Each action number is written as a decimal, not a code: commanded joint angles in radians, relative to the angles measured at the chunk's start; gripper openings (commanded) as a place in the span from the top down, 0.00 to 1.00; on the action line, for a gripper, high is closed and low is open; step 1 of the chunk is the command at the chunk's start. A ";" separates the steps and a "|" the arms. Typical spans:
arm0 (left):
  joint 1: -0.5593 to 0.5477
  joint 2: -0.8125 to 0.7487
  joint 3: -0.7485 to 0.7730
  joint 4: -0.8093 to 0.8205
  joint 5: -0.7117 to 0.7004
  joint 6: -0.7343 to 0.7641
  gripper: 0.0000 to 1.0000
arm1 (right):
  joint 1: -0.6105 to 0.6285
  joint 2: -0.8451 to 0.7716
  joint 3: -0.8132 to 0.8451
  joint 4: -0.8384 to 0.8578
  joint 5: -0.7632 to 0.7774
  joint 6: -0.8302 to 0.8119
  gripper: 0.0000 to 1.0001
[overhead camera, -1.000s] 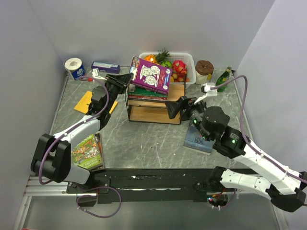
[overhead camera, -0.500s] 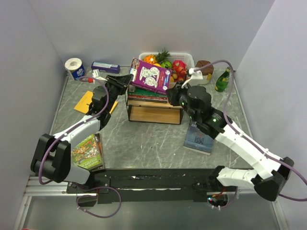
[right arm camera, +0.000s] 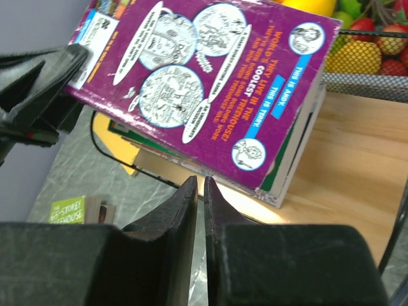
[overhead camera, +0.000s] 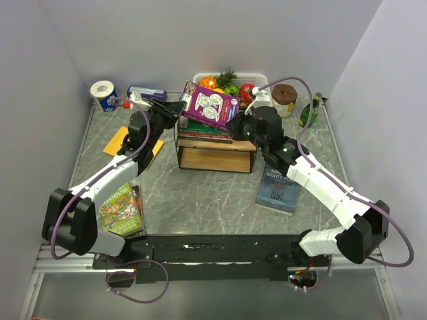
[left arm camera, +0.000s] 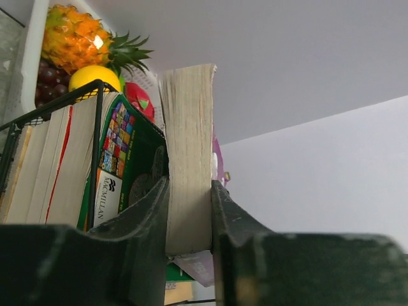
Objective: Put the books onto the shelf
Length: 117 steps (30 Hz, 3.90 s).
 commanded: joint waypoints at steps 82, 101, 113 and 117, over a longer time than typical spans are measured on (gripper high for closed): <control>0.056 0.000 0.329 -0.636 -0.185 0.315 0.32 | -0.075 -0.056 0.112 -0.250 -0.122 -0.047 1.00; 0.115 -0.095 0.292 -0.865 -0.327 0.265 0.30 | -0.075 -0.077 0.054 -0.269 0.008 -0.074 1.00; 0.370 -0.357 -0.056 -1.169 -0.322 0.242 0.03 | 0.186 -0.347 -0.413 0.013 -0.129 -0.057 0.67; 0.592 -0.305 -0.151 -1.206 -0.150 0.283 0.04 | 0.293 -0.343 -0.494 0.076 -0.146 -0.002 0.57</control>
